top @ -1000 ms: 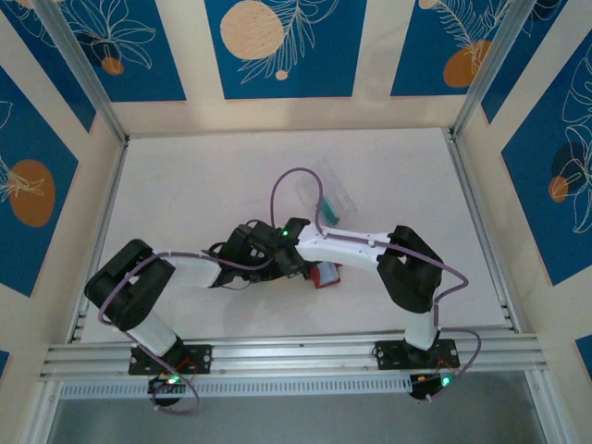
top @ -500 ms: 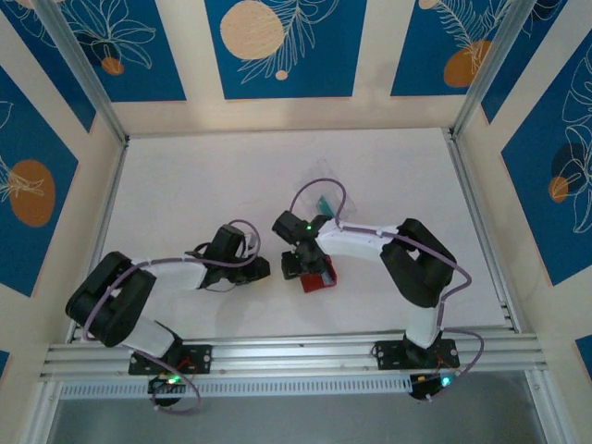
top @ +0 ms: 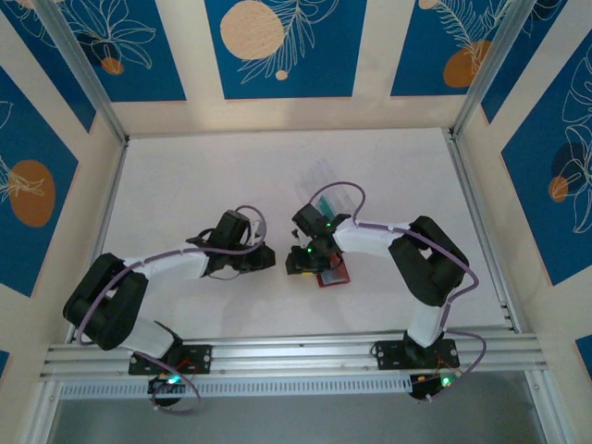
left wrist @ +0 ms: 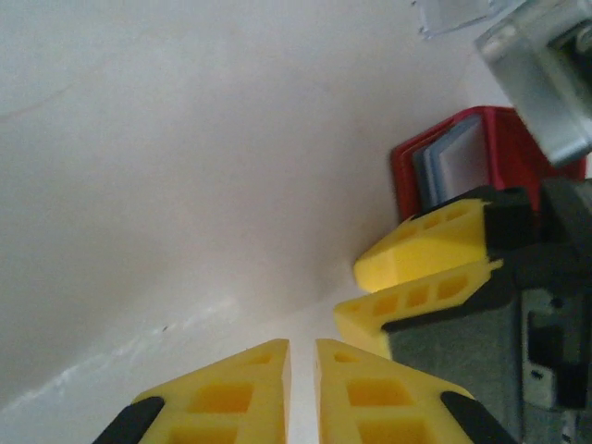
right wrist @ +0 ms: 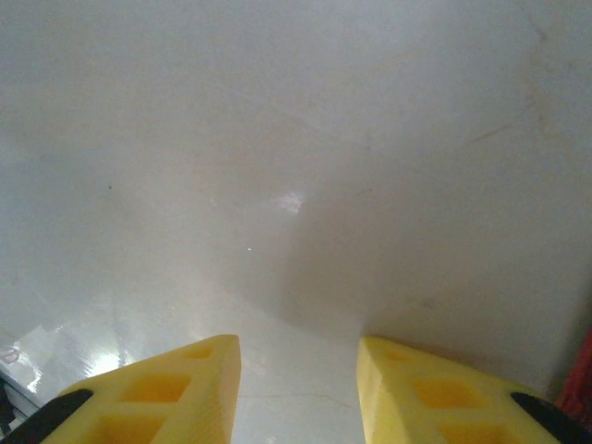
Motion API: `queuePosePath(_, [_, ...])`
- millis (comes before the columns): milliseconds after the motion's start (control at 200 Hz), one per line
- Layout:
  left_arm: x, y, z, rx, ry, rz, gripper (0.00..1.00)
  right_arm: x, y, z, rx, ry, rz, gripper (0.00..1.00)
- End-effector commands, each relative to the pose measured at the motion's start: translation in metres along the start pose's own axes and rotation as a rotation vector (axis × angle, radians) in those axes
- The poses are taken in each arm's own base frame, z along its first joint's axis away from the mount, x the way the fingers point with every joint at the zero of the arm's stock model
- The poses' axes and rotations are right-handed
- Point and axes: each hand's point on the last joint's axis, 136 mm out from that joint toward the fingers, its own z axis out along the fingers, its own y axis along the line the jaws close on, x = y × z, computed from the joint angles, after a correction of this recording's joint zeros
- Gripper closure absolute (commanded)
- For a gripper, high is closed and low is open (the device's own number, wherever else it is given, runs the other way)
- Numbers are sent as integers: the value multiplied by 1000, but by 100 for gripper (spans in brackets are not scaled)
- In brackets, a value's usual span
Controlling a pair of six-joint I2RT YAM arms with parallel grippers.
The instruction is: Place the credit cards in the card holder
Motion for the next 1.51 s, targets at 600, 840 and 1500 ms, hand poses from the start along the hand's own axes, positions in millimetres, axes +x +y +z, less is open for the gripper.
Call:
queuePosePath(600, [10, 11, 10, -27, 35, -22, 86, -2, -57, -63, 551, -139, -74, 20])
queuePosePath(840, [15, 17, 9, -32, 36, -32, 86, 2, -79, -49, 633, -115, -37, 24])
queuePosePath(1500, [19, 20, 15, -22, 45, -40, 86, 16, -105, -27, 530, -58, 31, 66])
